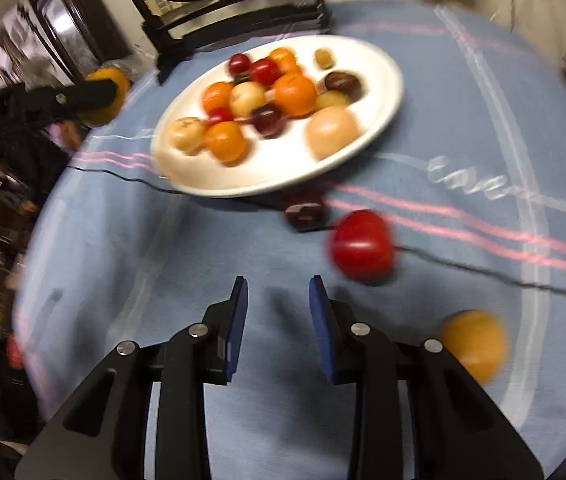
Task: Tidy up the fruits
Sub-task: 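Carry both fruits onto the white plate and open both grippers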
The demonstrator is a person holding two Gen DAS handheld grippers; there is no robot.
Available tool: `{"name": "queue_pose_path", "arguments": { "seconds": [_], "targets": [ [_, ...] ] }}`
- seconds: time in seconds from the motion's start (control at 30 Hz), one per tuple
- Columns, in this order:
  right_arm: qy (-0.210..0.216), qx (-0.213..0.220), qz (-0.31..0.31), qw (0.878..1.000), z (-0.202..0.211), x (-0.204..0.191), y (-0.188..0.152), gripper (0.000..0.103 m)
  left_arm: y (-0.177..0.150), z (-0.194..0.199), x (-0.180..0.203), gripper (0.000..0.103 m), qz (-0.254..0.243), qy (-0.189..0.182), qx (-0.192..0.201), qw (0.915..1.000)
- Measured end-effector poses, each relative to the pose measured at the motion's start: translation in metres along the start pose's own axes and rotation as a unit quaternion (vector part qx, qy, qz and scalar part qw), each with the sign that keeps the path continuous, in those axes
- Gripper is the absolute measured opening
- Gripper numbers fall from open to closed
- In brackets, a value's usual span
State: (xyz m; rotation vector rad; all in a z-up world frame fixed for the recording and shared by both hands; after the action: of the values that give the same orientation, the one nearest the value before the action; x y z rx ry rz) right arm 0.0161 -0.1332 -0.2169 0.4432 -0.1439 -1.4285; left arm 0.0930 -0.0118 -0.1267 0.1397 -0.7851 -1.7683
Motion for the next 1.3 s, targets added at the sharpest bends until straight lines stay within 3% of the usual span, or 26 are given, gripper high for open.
{"name": "queue_pose_path", "arguments": {
  "seconds": [0.13, 0.23, 0.37, 0.53, 0.6, 0.63, 0.67, 0.77, 0.83, 0.9, 1.1, 1.3],
  "targets": [
    [-0.074, 0.019, 0.02, 0.997, -0.016, 0.006, 0.015, 0.032, -0.001, 0.001, -0.004, 0.04, 0.003, 0.002, 0.0, 1.0],
    [-0.098, 0.05, 0.038, 0.993, -0.016, 0.007, 0.033, 0.032, -0.002, 0.001, -0.007, 0.04, 0.008, 0.002, 0.0, 1.0],
    [-0.131, 0.053, 0.073, 0.987, -0.024, 0.002, 0.044, 0.033, -0.005, 0.001, -0.006, 0.04, 0.01, 0.001, -0.002, 1.0],
    [-0.186, 0.051, 0.165, 0.967, -0.03, -0.009, 0.035, 0.048, -0.007, 0.001, -0.007, 0.04, 0.013, 0.0, -0.003, 0.9999],
    [-0.193, 0.053, 0.176, 0.964, -0.03, -0.007, 0.032, 0.044, -0.008, 0.002, -0.007, 0.04, 0.011, -0.001, -0.002, 0.9999],
    [-0.197, 0.054, 0.18, 0.962, -0.029, -0.002, 0.033, 0.033, -0.009, 0.002, -0.007, 0.04, 0.01, 0.0, -0.002, 0.9999],
    [-0.18, 0.046, 0.167, 0.968, -0.026, 0.004, 0.035, 0.028, -0.009, 0.002, -0.007, 0.04, 0.01, 0.001, -0.003, 0.9999],
    [-0.133, 0.04, 0.127, 0.982, -0.012, 0.02, 0.037, 0.028, -0.011, 0.003, -0.008, 0.04, 0.011, 0.001, -0.003, 0.9999],
    [-0.071, 0.035, 0.083, 0.993, 0.004, 0.024, 0.037, 0.028, -0.01, 0.004, -0.006, 0.04, 0.011, -0.001, -0.001, 0.9999],
    [-0.049, 0.04, 0.053, 0.997, 0.019, 0.033, 0.036, 0.028, -0.009, 0.005, -0.004, 0.04, 0.009, -0.003, 0.0, 1.0],
    [0.004, 0.06, -0.013, 0.998, 0.048, 0.043, 0.043, 0.028, -0.005, 0.002, 0.01, 0.04, -0.007, -0.011, -0.002, 0.9999],
    [0.05, 0.135, -0.031, 0.989, 0.087, 0.029, 0.11, 0.028, 0.027, 0.008, 0.016, 0.04, -0.023, -0.017, 0.016, 0.9995]
  ]
}}
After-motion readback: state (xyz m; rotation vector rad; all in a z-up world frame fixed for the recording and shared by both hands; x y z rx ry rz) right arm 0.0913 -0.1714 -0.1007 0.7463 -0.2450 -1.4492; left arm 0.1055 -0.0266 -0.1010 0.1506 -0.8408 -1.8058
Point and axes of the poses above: each gripper's, at about its wrist camera, not at the fingertips, and z roughly against the way its jaws point, x to its right, y to its top, the point moved 9 cm from there along -z, roughly the way its jaws point, and after that the axes turned 14 degrees about -y, right-handed, at the moved point
